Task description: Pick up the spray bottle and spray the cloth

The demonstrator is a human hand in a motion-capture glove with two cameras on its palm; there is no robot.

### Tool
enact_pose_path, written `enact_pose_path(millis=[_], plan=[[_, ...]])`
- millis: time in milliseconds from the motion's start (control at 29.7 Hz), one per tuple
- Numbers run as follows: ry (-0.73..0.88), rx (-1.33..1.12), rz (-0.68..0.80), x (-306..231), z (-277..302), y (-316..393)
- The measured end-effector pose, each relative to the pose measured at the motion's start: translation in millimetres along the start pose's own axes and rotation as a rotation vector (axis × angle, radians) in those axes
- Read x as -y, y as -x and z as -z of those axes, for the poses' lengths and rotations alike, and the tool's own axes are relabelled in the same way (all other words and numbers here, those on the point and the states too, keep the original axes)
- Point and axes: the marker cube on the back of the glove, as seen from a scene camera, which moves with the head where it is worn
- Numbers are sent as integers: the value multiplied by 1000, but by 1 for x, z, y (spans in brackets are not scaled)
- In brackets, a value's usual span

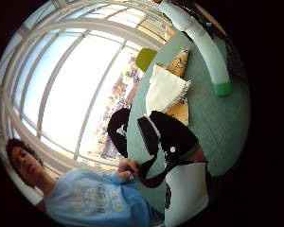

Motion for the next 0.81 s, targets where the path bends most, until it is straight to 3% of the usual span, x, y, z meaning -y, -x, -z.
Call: enact_pose_path(millis=[269, 808], plan=[[18, 170, -162, 33, -22, -20], [-62, 256, -293, 77, -56, -30]])
